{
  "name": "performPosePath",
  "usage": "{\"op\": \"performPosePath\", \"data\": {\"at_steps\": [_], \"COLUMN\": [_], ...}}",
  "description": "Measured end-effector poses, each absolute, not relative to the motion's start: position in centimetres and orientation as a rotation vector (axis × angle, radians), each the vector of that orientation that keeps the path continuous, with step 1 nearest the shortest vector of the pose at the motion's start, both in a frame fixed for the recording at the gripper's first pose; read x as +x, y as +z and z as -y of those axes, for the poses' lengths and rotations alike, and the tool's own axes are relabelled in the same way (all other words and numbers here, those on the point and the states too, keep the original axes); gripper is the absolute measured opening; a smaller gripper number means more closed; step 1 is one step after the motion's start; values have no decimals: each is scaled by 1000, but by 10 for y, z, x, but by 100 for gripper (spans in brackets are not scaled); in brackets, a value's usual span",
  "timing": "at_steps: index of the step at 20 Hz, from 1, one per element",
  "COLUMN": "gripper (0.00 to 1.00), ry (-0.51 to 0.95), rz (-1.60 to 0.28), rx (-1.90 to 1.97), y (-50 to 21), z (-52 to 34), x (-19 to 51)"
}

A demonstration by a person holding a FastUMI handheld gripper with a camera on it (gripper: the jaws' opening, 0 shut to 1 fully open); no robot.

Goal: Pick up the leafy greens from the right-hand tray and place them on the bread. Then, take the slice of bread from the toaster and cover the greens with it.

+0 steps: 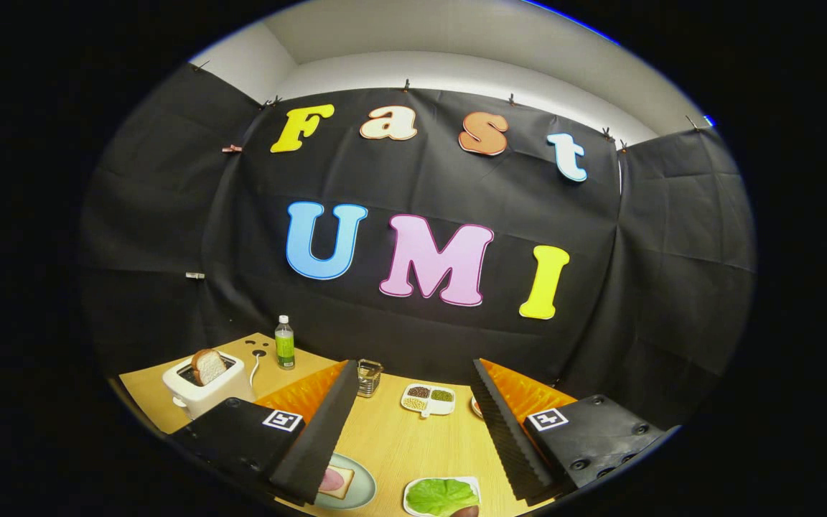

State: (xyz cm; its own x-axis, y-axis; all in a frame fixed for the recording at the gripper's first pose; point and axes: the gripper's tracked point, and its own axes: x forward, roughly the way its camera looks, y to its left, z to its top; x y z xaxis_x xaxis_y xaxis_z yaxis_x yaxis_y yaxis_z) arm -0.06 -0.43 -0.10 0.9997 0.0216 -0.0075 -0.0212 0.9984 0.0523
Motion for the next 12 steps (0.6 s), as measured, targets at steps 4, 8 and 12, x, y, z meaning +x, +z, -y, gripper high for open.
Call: {"op": "performPosePath", "data": {"at_steps": [4, 8, 12], "gripper": [97, 97, 97], "ry": [21, 33, 72], "rz": [-17, -39, -94], "rx": [68, 90, 52], "y": [-3, -13, -40], "z": [14, 31, 51], "x": [1, 2, 5]}}
